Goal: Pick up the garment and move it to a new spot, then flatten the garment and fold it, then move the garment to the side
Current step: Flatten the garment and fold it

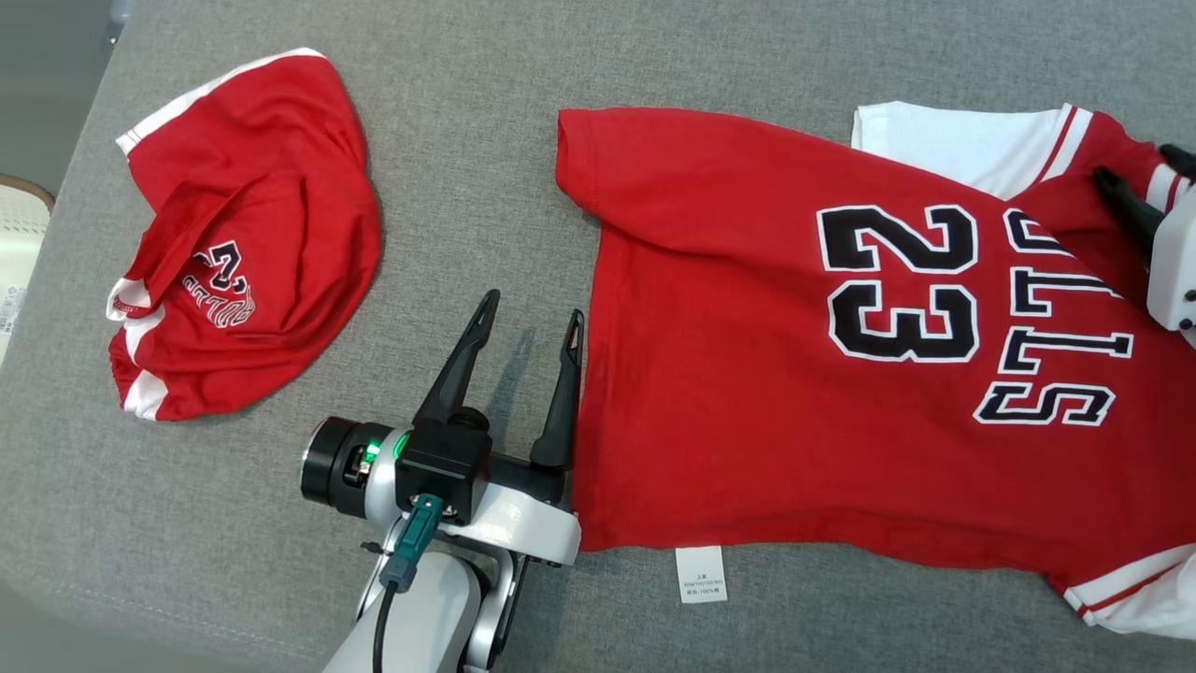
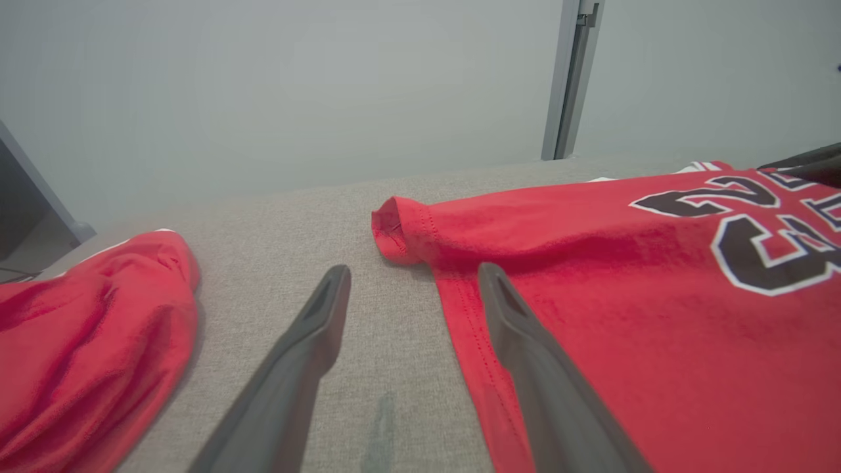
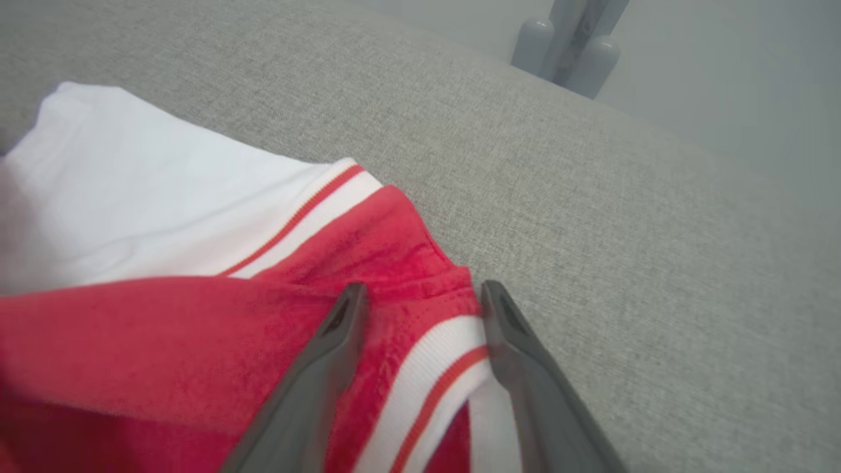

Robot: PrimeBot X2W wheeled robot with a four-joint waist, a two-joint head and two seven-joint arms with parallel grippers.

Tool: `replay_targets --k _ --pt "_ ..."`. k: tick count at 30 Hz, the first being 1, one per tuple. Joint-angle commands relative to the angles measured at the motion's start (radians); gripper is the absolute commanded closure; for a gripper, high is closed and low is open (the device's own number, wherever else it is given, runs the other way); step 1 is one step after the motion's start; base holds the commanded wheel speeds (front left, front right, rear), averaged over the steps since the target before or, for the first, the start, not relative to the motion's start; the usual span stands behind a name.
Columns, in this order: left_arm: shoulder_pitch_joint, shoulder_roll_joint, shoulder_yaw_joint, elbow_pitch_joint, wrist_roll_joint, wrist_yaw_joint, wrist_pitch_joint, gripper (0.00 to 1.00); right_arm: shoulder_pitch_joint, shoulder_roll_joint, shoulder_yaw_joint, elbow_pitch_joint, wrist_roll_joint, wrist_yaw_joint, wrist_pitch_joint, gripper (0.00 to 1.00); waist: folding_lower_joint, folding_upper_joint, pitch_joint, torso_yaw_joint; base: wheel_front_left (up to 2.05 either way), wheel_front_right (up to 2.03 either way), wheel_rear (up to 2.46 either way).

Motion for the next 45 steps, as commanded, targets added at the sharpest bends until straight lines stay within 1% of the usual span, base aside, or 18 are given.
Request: replay_targets --k 1,3,5,7,10,14,15,17,19,20,23,26,30,36,38,40,44,45 --pt "0.0 0.003 -0.002 -0.001 -0.007 0.005 -0.002 0.0 -0.004 -0.015 0.034 -0.003 0.02 0.0 0.015 1.0 0.0 0.0 0.001 0.002 0.0 0.0 0.0" --pt "0.0 0.003 -0.004 -0.001 -0.007 0.007 -0.002 0.0 -0.014 -0.024 0.05 -0.007 0.021 0.0 0.007 1.0 0.0 0.0 0.001 0.003 0.0 0.0 0.0" --pt "-0.003 0.003 -0.004 0.0 -0.008 0.008 -0.002 0.0 -0.04 -0.034 0.064 -0.005 0.024 0.0 -0.032 1.0 0.0 0.0 0.003 0.003 0.0 0.0 0.0" --pt "-0.005 0.003 -0.004 0.001 -0.005 0.01 -0.002 0.0 -0.066 -0.031 0.064 0.008 0.03 0.0 -0.083 1.0 0.0 0.0 0.004 0.002 0.0 0.0 0.0" --pt "-0.011 0.003 -0.005 0.001 -0.002 0.011 -0.002 0.0 -0.102 -0.019 0.03 0.064 0.038 0.0 -0.177 1.0 0.0 0.0 0.006 -0.001 0.0 0.0 0.0" --pt "-0.019 0.003 -0.002 0.003 -0.003 0.012 -0.002 0.0 -0.146 0.004 -0.046 0.211 0.027 0.0 -0.288 1.0 0.0 0.0 0.006 -0.005 0.0 0.0 0.0" --pt "-0.021 0.003 0.001 0.005 -0.001 0.012 -0.002 0.0 -0.166 0.019 -0.083 0.301 0.015 0.0 -0.335 1.0 0.0 0.0 0.005 -0.009 0.0 0.0 0.0" --pt "-0.023 0.003 0.005 0.006 0.002 0.01 -0.002 0.0 -0.192 0.035 -0.127 0.406 0.005 0.0 -0.377 1.0 0.0 0.0 0.004 -0.014 0.0 0.0 0.0" --pt "-0.024 0.003 0.01 0.007 0.005 0.009 -0.002 0.0 -0.189 0.083 -0.154 0.47 0.017 0.0 -0.389 1.0 0.0 0.0 0.001 -0.019 0.0 0.0 0.0" --pt "-0.023 0.003 0.012 0.008 0.006 0.008 -0.002 0.0 -0.177 0.108 -0.149 0.48 0.015 0.0 -0.377 0.0 0.0 0.0 -0.001 -0.023 0.0 0.0 0.0" --pt "-0.02 0.003 0.017 0.009 0.01 0.006 -0.002 0.0 -0.159 0.113 -0.135 0.5 0.005 0.0 -0.355 0.0 0.0 0.0 -0.009 -0.037 0.0 0.0 0.0" --pt "-0.014 0.003 0.023 0.01 0.013 0.004 -0.002 0.0 -0.142 0.14 -0.12 0.491 0.005 0.0 -0.356 0.0 0.0 0.0 -0.023 -0.058 0.0 0.0 0.0" --pt "-0.009 0.003 0.04 0.015 0.024 0.0 -0.002 0.0 -0.118 0.137 -0.088 0.454 -0.021 0.0 -0.391 0.0 0.0 0.0 -0.053 -0.097 0.0 0.0 0.0" --pt "0.006 0.004 0.071 0.016 0.039 -0.009 -0.002 0.0 -0.057 0.127 -0.103 0.349 -0.032 0.0 -0.427 0.0 0.0 0.0 -0.112 -0.167 0.0 0.0 0.0" --pt "0.015 0.003 0.08 0.015 0.043 -0.01 -0.002 0.0 -0.037 0.105 -0.144 0.271 -0.058 0.0 -0.428 0.0 0.0 0.0 -0.129 -0.191 0.0 0.0 0.0" --pt "0.024 0.004 0.089 0.015 0.047 -0.013 -0.002 0.0 0.019 0.091 -0.2 0.187 -0.105 0.0 -0.428 0.0 0.0 0.0 -0.145 -0.212 0.0 0.0 0.0" --pt "0.044 0.004 0.104 0.019 0.052 -0.017 -0.002 0.0 0.168 0.094 -0.347 0.005 -0.233 0.0 -0.428 0.0 0.0 0.0 -0.177 -0.245 0.0 0.0 0.0" --pt "0.044 0.004 0.104 0.019 0.052 -0.017 -0.002 0.0 0.168 0.094 -0.347 0.005 -0.233 0.0 -0.428 0.0 0.0 0.0 -0.177 -0.245 0.0 0.0 0.0"
